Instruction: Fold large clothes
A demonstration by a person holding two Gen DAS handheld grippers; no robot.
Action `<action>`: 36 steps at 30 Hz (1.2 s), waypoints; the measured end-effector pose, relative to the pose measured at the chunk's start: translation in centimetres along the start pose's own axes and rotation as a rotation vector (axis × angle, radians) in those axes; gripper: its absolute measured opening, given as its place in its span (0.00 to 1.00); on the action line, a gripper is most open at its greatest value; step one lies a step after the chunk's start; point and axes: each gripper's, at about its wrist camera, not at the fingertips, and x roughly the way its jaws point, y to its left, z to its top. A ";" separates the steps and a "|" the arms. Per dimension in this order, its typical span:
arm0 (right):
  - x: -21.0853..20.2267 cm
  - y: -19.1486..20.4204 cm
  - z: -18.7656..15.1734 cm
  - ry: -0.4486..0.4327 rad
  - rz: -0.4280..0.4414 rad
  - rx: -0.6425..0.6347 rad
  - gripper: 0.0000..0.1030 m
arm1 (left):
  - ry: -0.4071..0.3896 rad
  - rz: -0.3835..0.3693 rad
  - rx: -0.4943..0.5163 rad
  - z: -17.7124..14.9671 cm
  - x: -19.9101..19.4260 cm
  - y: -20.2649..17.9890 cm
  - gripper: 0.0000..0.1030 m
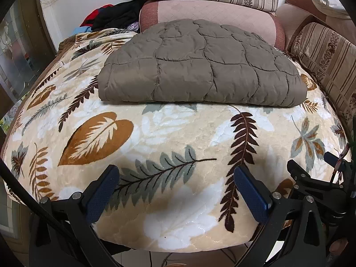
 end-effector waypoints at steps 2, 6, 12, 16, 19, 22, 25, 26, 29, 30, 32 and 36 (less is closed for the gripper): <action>0.0 0.0 0.0 -0.001 0.002 0.001 0.97 | 0.000 -0.001 0.000 0.0 0.0 0.0 0.99; 0.0 0.0 0.0 -0.001 0.005 0.004 0.97 | 0.003 -0.001 0.001 0.0 0.0 0.0 0.99; 0.0 0.1 0.0 -0.003 0.011 0.000 0.97 | 0.005 -0.004 0.002 -0.1 0.1 0.0 0.99; 0.1 0.1 0.0 0.006 0.031 0.003 0.97 | 0.005 -0.005 0.002 -0.1 0.2 0.0 0.99; 0.0 0.1 0.0 0.001 0.035 0.008 0.97 | 0.005 -0.005 0.003 -0.1 0.2 0.0 0.99; -0.1 0.0 0.1 -0.008 0.040 0.013 0.97 | 0.004 -0.005 0.005 -0.1 0.2 -0.1 0.99; -0.3 0.0 0.1 -0.019 0.050 0.013 0.97 | 0.005 -0.005 0.005 -0.1 0.3 -0.1 0.99; -0.4 0.0 0.1 -0.021 0.051 0.012 0.97 | 0.006 -0.007 0.005 -0.1 0.3 -0.1 0.99; -0.4 0.2 0.1 -0.022 0.054 0.007 0.97 | 0.007 -0.008 0.006 -0.1 0.3 -0.1 0.99; -0.4 0.2 0.1 -0.021 0.055 0.007 0.97 | 0.007 -0.008 0.005 -0.1 0.3 -0.1 0.99; -0.3 0.1 0.1 -0.020 0.057 0.008 0.97 | 0.006 -0.011 0.006 -0.1 0.3 0.0 0.99; -0.3 0.1 0.1 -0.021 0.057 0.009 0.97 | 0.008 -0.010 0.005 -0.1 0.4 0.0 0.99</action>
